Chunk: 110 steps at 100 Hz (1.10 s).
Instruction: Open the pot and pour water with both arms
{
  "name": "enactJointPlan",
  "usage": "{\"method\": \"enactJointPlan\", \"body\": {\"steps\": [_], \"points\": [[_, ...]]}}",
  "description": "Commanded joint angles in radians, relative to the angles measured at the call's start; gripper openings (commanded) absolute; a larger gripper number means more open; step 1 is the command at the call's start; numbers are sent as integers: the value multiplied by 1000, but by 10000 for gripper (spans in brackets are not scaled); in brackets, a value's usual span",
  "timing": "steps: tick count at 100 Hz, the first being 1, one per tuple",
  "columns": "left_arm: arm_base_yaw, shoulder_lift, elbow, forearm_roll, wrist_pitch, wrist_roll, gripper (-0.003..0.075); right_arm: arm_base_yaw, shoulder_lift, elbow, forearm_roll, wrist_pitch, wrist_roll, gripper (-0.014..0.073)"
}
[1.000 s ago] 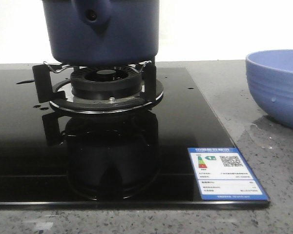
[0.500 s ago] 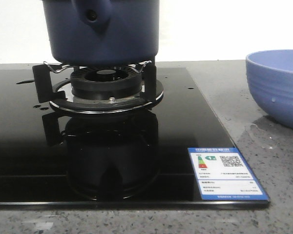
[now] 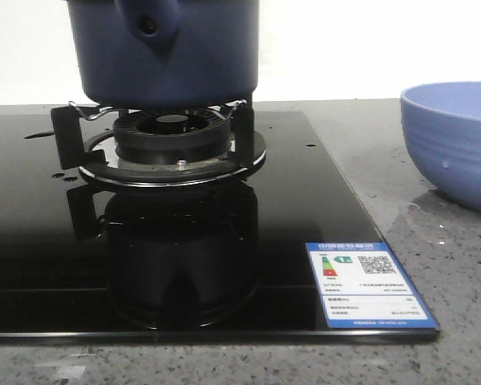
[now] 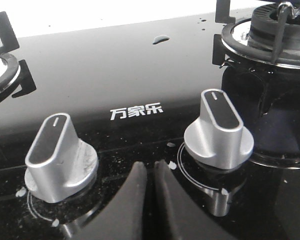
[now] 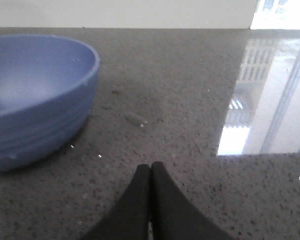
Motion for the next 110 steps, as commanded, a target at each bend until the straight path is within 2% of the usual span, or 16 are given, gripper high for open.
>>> {"method": "enactJointPlan", "body": {"steps": [1,15,32,110], "points": [[2,-26,28,-16,-41,-9,-20,-30,-11,25,-10,-145,6,-64],[2,-26,28,-16,-41,-9,-20,-31,-14,77,-10,-149,33,-64],[2,-26,28,-16,-41,-9,-20,-31,-14,77,8,-22,33,-64],[2,-26,28,-16,-41,-9,-20,-31,-14,77,10,-29,33,-64]]}}
